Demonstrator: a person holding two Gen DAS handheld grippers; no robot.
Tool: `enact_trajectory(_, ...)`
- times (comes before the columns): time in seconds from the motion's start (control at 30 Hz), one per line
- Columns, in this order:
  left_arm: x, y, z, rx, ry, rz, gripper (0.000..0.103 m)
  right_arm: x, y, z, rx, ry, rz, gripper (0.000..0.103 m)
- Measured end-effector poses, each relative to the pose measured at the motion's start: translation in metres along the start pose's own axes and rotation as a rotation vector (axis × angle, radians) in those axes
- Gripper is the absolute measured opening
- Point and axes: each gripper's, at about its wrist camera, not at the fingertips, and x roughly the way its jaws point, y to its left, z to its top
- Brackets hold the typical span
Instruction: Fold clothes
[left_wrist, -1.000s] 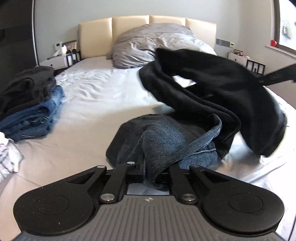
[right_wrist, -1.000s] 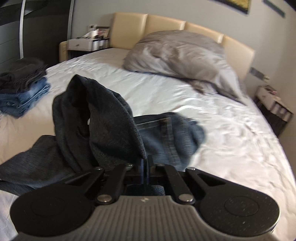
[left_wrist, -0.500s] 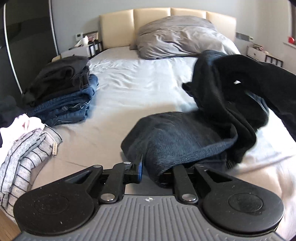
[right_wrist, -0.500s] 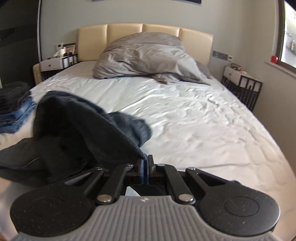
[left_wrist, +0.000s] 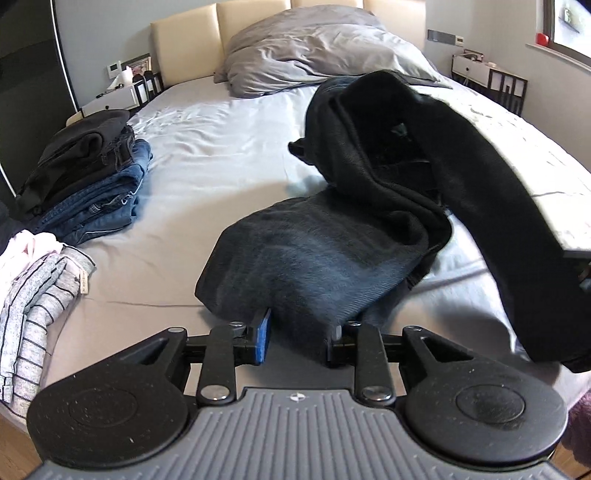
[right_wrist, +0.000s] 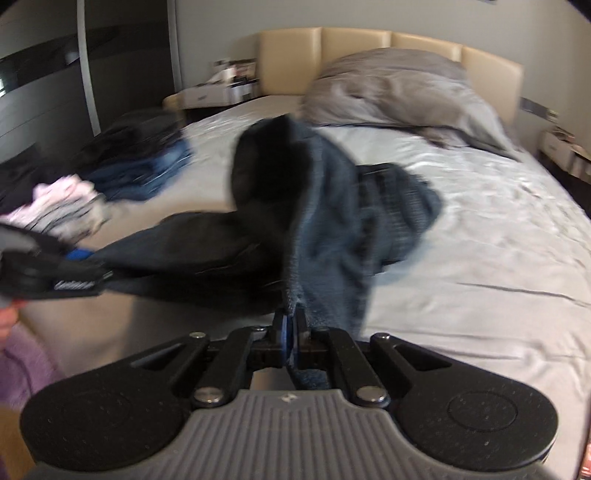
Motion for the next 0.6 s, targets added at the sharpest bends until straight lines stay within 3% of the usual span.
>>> enact_trajectory(0.07,-0.007,0.002,-0.002,-0.010,-0.016,-0.026,0.048,0.003,0.013,-0.003,-0.034,0.012,0.037,0.004)
enact_trajectory(0.4,-0.015,0.003,-0.005,-0.084,-0.046,-0.207,0.051,0.018,0.075,-0.016,-0.203,0.074,0.219,0.004)
enact_trajectory(0.6,-0.007,-0.006,-0.003,-0.086,-0.037,-0.242,0.054,0.018,0.089,-0.030,-0.267,0.121,0.288,0.004)
